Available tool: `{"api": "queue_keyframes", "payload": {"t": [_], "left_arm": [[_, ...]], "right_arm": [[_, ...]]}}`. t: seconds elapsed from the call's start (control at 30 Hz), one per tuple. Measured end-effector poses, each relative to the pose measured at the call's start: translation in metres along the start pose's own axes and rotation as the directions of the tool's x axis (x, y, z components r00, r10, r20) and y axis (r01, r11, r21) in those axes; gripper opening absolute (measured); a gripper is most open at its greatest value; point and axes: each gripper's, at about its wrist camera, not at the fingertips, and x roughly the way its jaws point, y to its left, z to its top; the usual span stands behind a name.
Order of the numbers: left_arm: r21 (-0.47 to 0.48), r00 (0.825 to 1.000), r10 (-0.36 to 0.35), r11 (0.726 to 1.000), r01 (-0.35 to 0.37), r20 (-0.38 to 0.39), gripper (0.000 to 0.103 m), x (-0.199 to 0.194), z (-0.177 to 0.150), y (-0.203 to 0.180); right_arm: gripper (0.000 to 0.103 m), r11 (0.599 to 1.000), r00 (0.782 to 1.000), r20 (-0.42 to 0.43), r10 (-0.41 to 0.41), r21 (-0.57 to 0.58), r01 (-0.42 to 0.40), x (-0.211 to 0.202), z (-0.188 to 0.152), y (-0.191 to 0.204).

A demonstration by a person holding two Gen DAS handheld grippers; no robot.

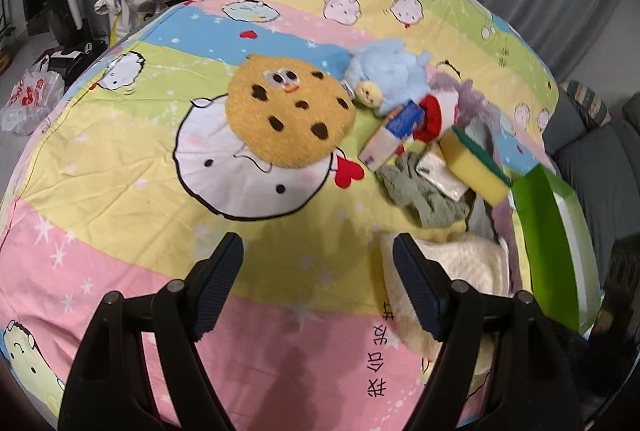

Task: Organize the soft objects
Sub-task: 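Lift the folded towel with the right gripper off the pile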

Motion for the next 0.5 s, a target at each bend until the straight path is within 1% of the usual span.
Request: {"api": "queue_keyframes", "payload": {"t": [0.07,0.1,0.13,0.17,0.2,0.23,0.27,0.33,0.4,0.43,0.5], "left_arm": [[0.021,1.0,0.002,1.0,-0.002,-0.014,0.077,0.003,-0.003,-0.004],[0.024,1.0,0.001,1.0,-0.001,-0.021,0.077,0.004,-0.004,-0.006],[0.025,1.0,-0.001,1.0,0.002,-0.027,0.077,0.005,-0.004,-0.007],[0.023,0.999,-0.009,1.0,0.01,-0.036,0.077,0.007,-0.004,-0.007],[0.017,0.998,-0.025,1.0,0.026,-0.049,0.077,0.008,-0.005,-0.008],[0.012,0.998,-0.039,0.999,0.039,-0.057,0.077,0.009,-0.006,-0.008],[0.006,0.996,-0.06,0.998,0.06,-0.068,0.077,0.01,-0.007,-0.009],[0.005,0.989,-0.108,0.994,0.109,-0.1,0.077,0.012,-0.011,-0.015],[0.029,0.983,-0.132,0.99,0.137,-0.129,0.077,0.015,-0.017,-0.025],[0.045,0.98,-0.137,0.988,0.145,-0.144,0.077,0.017,-0.02,-0.03],[0.068,0.976,-0.134,0.987,0.148,-0.171,0.077,0.025,-0.028,-0.039]], "right_arm": [[0.022,1.0,1.0,0.019,-0.015,0.003,0.015,-0.005,0.005,-0.003],[0.036,0.999,0.999,0.027,-0.032,0.0,0.032,-0.009,0.005,-0.004],[0.056,0.999,0.998,0.042,-0.042,-0.001,0.042,-0.015,0.006,-0.006],[0.066,0.999,0.996,0.071,-0.045,0.001,0.045,-0.023,0.006,-0.008],[0.083,0.999,0.993,0.104,-0.048,0.01,0.048,-0.031,0.006,-0.011],[0.09,0.998,0.988,0.139,-0.06,0.029,0.056,-0.041,0.008,-0.016],[0.091,0.997,0.986,0.152,-0.07,0.041,0.064,-0.044,0.007,-0.02],[0.091,0.996,0.986,0.149,-0.071,0.066,0.061,-0.049,0.008,-0.032],[0.091,0.993,0.991,0.129,-0.039,0.115,0.024,-0.045,0.009,-0.045],[0.091,0.99,0.994,0.112,-0.02,0.142,0.004,-0.041,0.009,-0.051],[0.091,0.985,0.999,0.045,0.027,0.168,-0.034,-0.025,0.011,-0.057]]}}
